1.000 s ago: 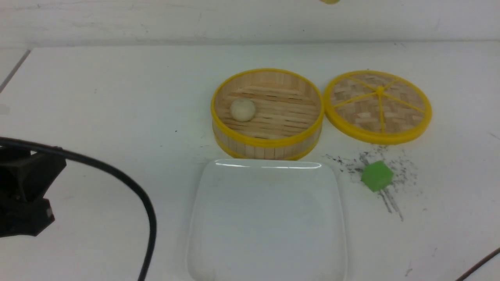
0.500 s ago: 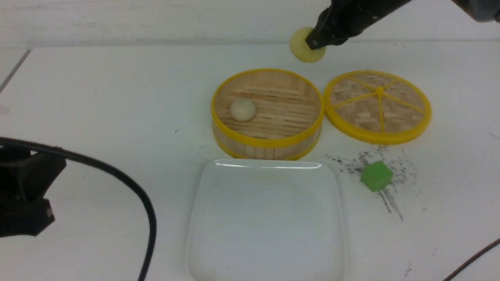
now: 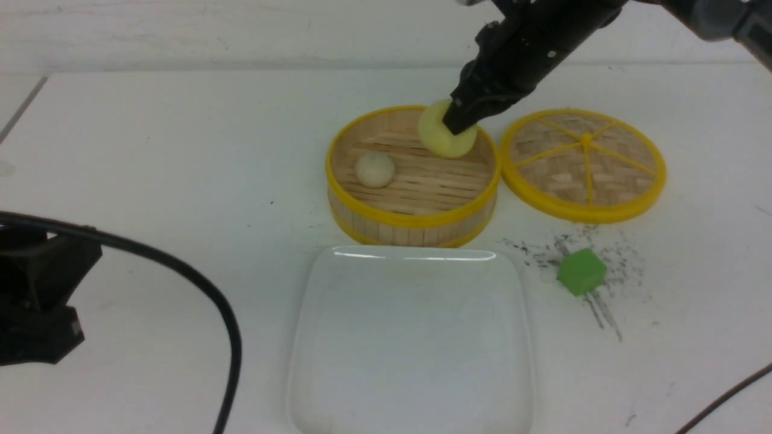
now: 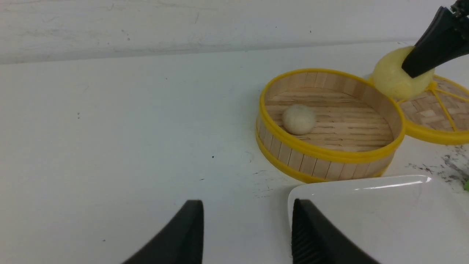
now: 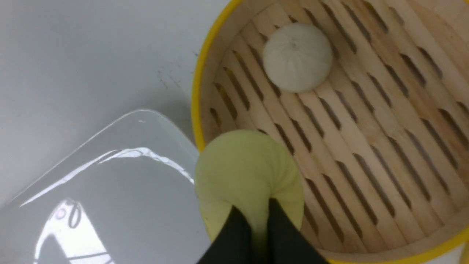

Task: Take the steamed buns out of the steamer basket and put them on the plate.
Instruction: Use the right arm to put the steamed stuffed bun into the plate

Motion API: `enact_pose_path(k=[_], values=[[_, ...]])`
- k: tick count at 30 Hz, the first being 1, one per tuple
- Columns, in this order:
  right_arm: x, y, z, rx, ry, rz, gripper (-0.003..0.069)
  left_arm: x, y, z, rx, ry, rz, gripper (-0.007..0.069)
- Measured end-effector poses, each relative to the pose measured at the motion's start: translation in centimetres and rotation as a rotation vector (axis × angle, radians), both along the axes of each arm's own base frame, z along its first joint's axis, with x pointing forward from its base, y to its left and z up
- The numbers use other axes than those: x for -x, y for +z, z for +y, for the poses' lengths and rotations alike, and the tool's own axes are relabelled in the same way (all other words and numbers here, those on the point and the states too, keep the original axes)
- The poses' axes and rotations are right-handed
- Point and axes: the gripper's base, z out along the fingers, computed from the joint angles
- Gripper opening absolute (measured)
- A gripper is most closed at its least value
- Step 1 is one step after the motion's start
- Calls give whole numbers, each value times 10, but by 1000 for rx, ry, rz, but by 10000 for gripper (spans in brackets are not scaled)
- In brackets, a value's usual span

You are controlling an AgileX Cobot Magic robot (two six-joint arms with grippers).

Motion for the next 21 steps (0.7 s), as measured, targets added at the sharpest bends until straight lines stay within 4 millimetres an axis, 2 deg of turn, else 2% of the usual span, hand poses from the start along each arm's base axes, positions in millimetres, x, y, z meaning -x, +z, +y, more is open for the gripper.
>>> enact_pose_path(k=[1,4,7,11,15,18,21], values=[[1,0,1,2,2,0,20,0,0,0,0,1,-1,356],[12,-2,23,43,13,7,20,0,0,0,0,1,-1,356],[15,-4,27,75,-7,9,20,0,0,0,0,1,-1,356],[15,-2,22,108,-66,15,20,0,0,0,0,1,-1,356],[29,6,13,120,-80,33,20,0,0,0,0,1,-1,356],[47,15,5,123,-80,51,20,0,0,0,0,4,-5,356],[62,14,0,113,-76,94,21,0,1,0,0,5,-6,356]])
